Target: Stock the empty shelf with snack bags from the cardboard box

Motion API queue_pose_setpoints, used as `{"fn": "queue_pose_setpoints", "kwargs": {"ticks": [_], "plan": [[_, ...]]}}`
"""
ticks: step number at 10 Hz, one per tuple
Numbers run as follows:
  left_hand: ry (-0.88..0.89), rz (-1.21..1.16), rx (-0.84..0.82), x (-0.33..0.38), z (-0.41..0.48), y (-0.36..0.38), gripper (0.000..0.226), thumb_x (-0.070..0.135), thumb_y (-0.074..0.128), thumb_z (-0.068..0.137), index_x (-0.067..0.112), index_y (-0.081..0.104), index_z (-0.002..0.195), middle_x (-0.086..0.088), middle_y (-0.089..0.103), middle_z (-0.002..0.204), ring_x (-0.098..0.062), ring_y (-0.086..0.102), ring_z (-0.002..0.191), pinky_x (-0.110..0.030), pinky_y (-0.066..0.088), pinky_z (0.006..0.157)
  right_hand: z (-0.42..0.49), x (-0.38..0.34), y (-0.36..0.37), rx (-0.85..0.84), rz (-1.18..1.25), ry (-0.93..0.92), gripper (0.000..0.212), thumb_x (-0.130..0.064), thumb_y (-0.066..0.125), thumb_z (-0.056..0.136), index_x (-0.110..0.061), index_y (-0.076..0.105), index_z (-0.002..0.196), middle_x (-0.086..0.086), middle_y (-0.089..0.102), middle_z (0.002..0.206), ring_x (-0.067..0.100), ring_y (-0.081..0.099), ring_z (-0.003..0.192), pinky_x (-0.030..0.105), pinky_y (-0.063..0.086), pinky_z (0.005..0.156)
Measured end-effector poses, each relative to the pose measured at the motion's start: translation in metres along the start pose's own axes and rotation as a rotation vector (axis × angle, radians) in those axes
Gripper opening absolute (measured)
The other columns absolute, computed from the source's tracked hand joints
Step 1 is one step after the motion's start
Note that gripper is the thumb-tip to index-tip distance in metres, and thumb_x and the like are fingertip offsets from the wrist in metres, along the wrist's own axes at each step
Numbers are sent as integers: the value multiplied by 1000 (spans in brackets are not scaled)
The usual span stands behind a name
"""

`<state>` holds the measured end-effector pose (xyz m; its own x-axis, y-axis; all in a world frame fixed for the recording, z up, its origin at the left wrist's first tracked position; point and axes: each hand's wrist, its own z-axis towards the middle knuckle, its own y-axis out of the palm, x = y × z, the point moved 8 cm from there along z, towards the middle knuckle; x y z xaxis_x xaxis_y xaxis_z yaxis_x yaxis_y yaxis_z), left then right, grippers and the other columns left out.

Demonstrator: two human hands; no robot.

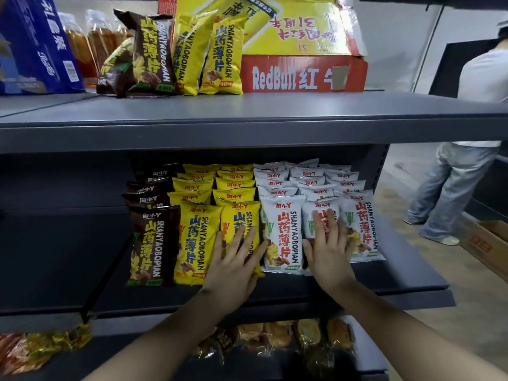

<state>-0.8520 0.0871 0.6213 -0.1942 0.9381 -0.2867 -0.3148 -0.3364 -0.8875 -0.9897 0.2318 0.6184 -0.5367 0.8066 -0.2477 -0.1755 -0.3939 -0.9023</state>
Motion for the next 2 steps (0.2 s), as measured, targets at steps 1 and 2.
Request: {"fn": "queue_pose_setpoints", "kwargs": {"ticks": [1,2], "plan": [[2,-23,91,0,-8,-15,67,48,44,85,25,30,146,-12,31,153,-35,28,141,-67,28,103,-6,1,-23,59,33,-54,63,-52,19,94,-22,16,148,12,20,155,35,18,144,65,22,108],[-25,-102,180,-11,-18,-45,58,45,31,91,22,32,144,-12,36,150,-35,30,140,-65,34,102,-12,-3,-51,70,131,-150,59,-44,31,97,-16,23,147,14,21,154,34,21,142,57,25,110]]}}
